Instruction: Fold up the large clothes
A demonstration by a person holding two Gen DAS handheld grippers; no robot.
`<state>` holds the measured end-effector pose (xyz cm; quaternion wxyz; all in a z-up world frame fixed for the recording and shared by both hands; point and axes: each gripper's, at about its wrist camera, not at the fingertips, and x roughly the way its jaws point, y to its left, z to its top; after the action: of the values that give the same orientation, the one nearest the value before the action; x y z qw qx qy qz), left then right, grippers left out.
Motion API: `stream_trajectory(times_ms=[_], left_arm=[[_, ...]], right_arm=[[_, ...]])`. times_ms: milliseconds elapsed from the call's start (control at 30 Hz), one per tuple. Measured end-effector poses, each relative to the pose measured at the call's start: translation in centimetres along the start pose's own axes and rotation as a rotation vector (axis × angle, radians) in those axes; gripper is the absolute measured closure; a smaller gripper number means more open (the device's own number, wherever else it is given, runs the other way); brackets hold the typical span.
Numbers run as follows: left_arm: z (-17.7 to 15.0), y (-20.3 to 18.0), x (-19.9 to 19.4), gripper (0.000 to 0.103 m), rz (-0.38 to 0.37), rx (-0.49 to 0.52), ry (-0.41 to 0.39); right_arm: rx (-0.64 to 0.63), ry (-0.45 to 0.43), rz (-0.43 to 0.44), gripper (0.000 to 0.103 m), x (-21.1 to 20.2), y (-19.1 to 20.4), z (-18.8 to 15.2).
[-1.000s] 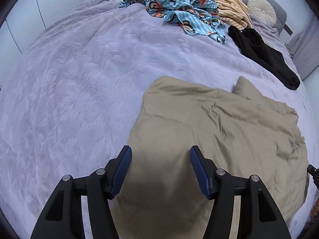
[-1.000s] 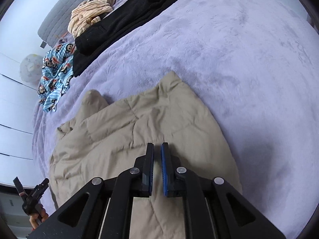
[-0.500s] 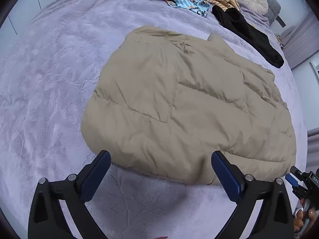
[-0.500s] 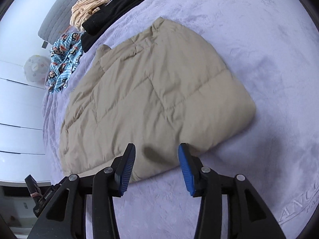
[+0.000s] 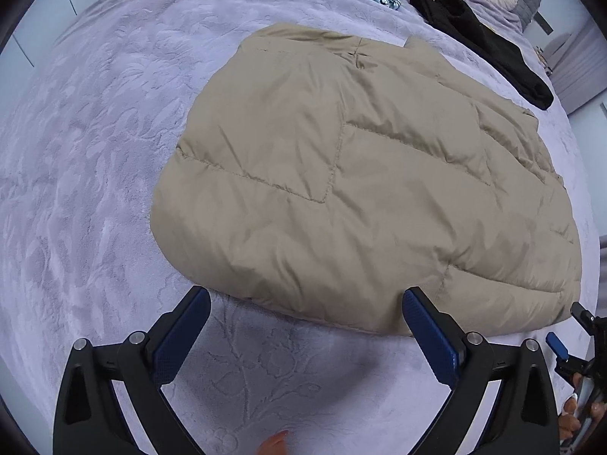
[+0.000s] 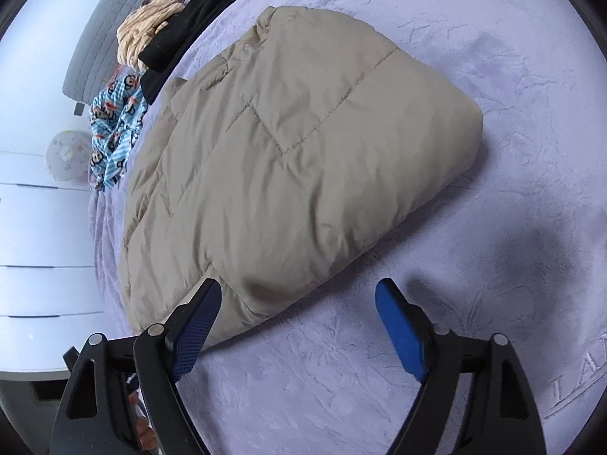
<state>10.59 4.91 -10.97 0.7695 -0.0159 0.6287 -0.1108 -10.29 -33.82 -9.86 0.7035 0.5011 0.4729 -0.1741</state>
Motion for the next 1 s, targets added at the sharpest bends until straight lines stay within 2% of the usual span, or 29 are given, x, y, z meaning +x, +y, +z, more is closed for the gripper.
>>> stream_trajectory(times_ms=[100, 200, 333, 400, 533, 600, 700, 733, 767, 800, 900, 1000], left_arm=[[-0.1, 0.2, 0.3, 0.002, 0.011, -0.003, 0.01], [-0.1, 0.2, 0.4, 0.002, 0.013, -0.012, 0.01], [0.0, 0.6, 1.2, 0.002, -0.012, -0.045, 0.046], [0.0, 1.6, 1.8, 0.002, -0.061, -0.093, 0.074], [-0.2, 4.2, 1.9, 0.002, -0.119, -0.208, 0.06], [-0.3, 5.5, 2.0, 0.002, -0.202, -0.253, 0.066], [-0.8, 7.4, 2.7, 0.002, -0.373, -0.348, 0.095], [-1.0, 7.9, 3.1, 0.002, -0.404, -0.366, 0.108], [-1.2, 8.2, 3.6, 0.002, -0.42, -0.377, 0.12], [-1.3, 8.4, 4.3, 0.002, -0.425, -0.383, 0.142], [-1.4, 8.0, 5.8, 0.002, -0.429, -0.38, 0.15], [0.1, 7.4, 6.1, 0.002, -0.449, -0.371, 0.097]], right_arm=[[0.077, 0.019, 0.092, 0.016, 1.1, -1.0, 0.3], [0.154, 0.054, 0.134, 0.016, 2.7, -1.8, 0.3], [0.159, 0.048, 0.157, 0.016, 3.7, -1.2, 0.5], [0.15, 0.038, 0.165, 0.016, 3.8, -0.8, 0.7], [0.152, 0.032, 0.179, 0.016, 4.0, -0.3, 1.1], [0.168, 0.029, 0.197, 0.015, 4.1, -0.5, 1.2], [0.187, 0.027, 0.22, 0.015, 4.2, -0.8, 1.3], [0.191, 0.027, 0.227, 0.015, 4.2, -1.0, 1.3], [0.194, 0.028, 0.23, 0.014, 4.3, -1.3, 1.4], [0.198, 0.027, 0.234, 0.001, 4.3, -1.3, 1.4], [0.207, 0.028, 0.228, 0.0, 4.8, -1.5, 1.5], [0.216, 0.03, 0.222, 0.0, 5.2, -1.3, 1.9]])
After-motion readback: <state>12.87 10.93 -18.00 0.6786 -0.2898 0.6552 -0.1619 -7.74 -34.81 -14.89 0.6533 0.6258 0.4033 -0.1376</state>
